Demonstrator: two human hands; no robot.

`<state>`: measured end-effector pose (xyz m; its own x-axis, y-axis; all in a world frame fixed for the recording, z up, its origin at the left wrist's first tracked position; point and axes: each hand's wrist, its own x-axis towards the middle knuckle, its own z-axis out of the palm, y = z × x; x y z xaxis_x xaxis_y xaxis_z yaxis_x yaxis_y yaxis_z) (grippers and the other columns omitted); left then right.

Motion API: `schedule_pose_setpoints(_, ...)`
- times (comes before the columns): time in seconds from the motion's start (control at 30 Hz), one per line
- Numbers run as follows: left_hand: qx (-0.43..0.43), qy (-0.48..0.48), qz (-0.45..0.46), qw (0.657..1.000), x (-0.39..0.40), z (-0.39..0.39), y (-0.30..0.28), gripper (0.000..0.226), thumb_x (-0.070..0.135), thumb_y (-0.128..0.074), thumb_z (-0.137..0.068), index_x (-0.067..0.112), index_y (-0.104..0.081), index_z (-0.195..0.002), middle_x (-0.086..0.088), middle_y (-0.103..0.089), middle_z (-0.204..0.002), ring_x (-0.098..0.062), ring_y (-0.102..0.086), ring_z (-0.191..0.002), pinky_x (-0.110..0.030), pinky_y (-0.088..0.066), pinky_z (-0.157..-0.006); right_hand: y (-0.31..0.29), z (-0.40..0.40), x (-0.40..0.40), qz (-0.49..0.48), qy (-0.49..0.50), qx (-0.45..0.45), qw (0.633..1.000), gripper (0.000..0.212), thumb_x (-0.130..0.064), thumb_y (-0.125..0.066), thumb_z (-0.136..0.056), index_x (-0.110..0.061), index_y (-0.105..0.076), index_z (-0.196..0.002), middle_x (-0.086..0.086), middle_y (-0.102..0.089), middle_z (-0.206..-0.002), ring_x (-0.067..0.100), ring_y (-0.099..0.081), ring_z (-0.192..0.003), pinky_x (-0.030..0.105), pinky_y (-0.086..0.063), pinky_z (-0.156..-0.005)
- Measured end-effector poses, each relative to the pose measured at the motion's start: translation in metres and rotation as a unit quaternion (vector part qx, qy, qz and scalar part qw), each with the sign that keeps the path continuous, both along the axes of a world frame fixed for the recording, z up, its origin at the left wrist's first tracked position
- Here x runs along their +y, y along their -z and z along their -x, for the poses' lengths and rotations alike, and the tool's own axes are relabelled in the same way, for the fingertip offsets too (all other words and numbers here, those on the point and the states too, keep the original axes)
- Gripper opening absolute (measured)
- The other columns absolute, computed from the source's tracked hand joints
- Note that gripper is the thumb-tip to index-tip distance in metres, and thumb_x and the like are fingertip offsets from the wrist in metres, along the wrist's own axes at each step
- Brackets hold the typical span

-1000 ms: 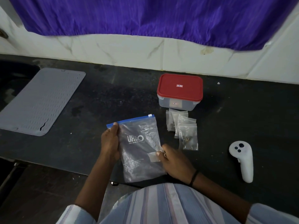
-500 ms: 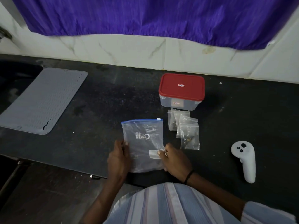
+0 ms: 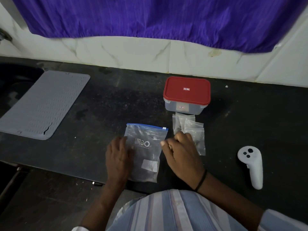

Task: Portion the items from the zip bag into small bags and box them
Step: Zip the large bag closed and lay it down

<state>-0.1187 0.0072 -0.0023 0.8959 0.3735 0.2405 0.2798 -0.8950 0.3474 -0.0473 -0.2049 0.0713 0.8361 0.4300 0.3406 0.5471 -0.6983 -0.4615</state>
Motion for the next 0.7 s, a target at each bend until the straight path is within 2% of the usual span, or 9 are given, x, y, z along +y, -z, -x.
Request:
schedule_pose_setpoints(0.03, -0.017, 0.057, 0.001, 0.998, -0.004, -0.004, 0.002, 0.043, 0.031, -0.046, -0.094, 0.003, -0.061, -0.124, -0.021, -0.059, -0.128, -0.039, -0.057, -0.113, -0.048, -0.049, -0.093, -0.005, -0.001, 0.001, 0.001, 0.002, -0.023, 1.0, 0.05, -0.047, -0.031, -0.102, -0.018, -0.067, -0.082, -0.001, -0.059, -0.077, 0.017, -0.053, -0.073, 0.034, -0.046, -0.067)
schedule_pose_setpoints(0.1, -0.01, 0.169, -0.009, 0.985, -0.012, -0.013, 0.011, 0.045, 0.032, -0.048, -0.097, 0.004, -0.062, -0.129, -0.021, -0.058, -0.136, -0.037, -0.056, -0.125, -0.053, -0.048, -0.101, -0.009, -0.005, 0.002, -0.029, -0.013, -0.005, 0.999, 0.054, -0.054, -0.028, -0.1, -0.02, -0.069, -0.104, -0.002, -0.07, -0.081, 0.017, -0.063, -0.072, 0.034, -0.052, -0.065)
schedule_pose_setpoints(0.17, 0.077, 0.196, -0.034, 0.977, -0.021, -0.018, 0.02, 0.059, 0.05, -0.038, -0.099, 0.012, -0.051, -0.143, -0.016, -0.046, -0.151, -0.036, -0.043, -0.139, -0.058, -0.036, -0.111, 0.0, -0.007, 0.005, -0.059, -0.046, 0.036, 0.997, 0.049, -0.053, -0.035, -0.098, -0.019, -0.064, -0.119, 0.0, -0.072, -0.091, 0.016, -0.066, -0.079, 0.034, -0.055, -0.066)
schedule_pose_setpoints(0.27, 0.158, 0.163, -0.058, 0.972, -0.03, -0.022, 0.027, 0.078, 0.069, -0.012, -0.096, 0.023, -0.027, -0.156, -0.01, -0.022, -0.164, -0.035, -0.019, -0.151, -0.062, -0.016, -0.118, 0.021, -0.003, 0.012, -0.08, -0.117, 0.075, 0.987, 0.029, -0.038, -0.046, -0.096, -0.018, -0.061, -0.11, -0.001, -0.063, -0.096, 0.01, -0.059, -0.084, 0.032, -0.053, -0.071)
schedule_pose_setpoints(0.33, 0.177, 0.156, -0.078, 0.969, -0.032, -0.025, 0.027, 0.082, 0.074, -0.011, -0.092, 0.025, -0.021, -0.157, -0.011, -0.018, -0.165, -0.04, -0.013, -0.151, -0.067, -0.011, -0.115, 0.033, 0.002, 0.018, -0.079, -0.143, 0.082, 0.983, 0.016, -0.03, -0.046, -0.097, -0.018, -0.056, -0.1, 0.0, -0.058, -0.092, 0.009, -0.055, -0.08, 0.032, -0.051, -0.068)
schedule_pose_setpoints(0.43, 0.192, 0.139, -0.081, 0.968, -0.031, -0.026, 0.028, 0.083, 0.071, -0.03, -0.086, 0.025, -0.02, -0.155, -0.013, -0.022, -0.164, -0.047, -0.017, -0.148, -0.071, -0.014, -0.11, 0.046, 0.01, 0.032, -0.073, -0.176, 0.132, 0.973, 0.025, -0.03, -0.04, -0.1, -0.016, -0.056, -0.113, 0.006, -0.066, -0.1, 0.015, -0.061, -0.088, 0.035, -0.053, -0.074)
schedule_pose_setpoints(0.53, 0.19, 0.141, -0.088, 0.968, -0.03, -0.026, 0.028, 0.079, 0.063, -0.042, -0.086, 0.023, -0.032, -0.153, -0.013, -0.031, -0.161, -0.047, -0.027, -0.145, -0.066, -0.026, -0.107, 0.049, 0.009, 0.05, -0.061, -0.17, 0.166, 0.969, 0.037, -0.038, -0.041, -0.098, -0.017, -0.049, -0.127, 0.009, -0.061, -0.118, 0.018, -0.057, -0.105, 0.038, -0.051, -0.089)
schedule_pose_setpoints(0.63, 0.109, 0.119, -0.077, 0.984, -0.02, -0.039, 0.019, 0.056, 0.047, -0.06, -0.09, 0.019, -0.053, -0.138, -0.01, -0.051, -0.146, -0.038, -0.049, -0.132, -0.053, -0.043, -0.096, 0.053, 0.001, 0.068, -0.043, -0.126, 0.182, 0.974, 0.061, -0.052, -0.043, -0.093, -0.017, -0.033, -0.142, 0.01, -0.049, -0.134, 0.02, -0.048, -0.12, 0.043, -0.042, -0.103)
schedule_pose_setpoints(0.7, 0.084, 0.116, -0.059, 0.988, -0.013, -0.049, 0.016, 0.052, 0.042, -0.058, -0.095, 0.019, -0.05, -0.141, -0.011, -0.048, -0.148, -0.032, -0.044, -0.138, -0.051, -0.041, -0.106, 0.061, -0.005, 0.076, -0.024, -0.098, 0.172, 0.98, 0.071, -0.058, -0.043, -0.091, -0.015, -0.025, -0.145, 0.014, -0.044, -0.14, 0.025, -0.042, -0.128, 0.048, -0.036, -0.108)
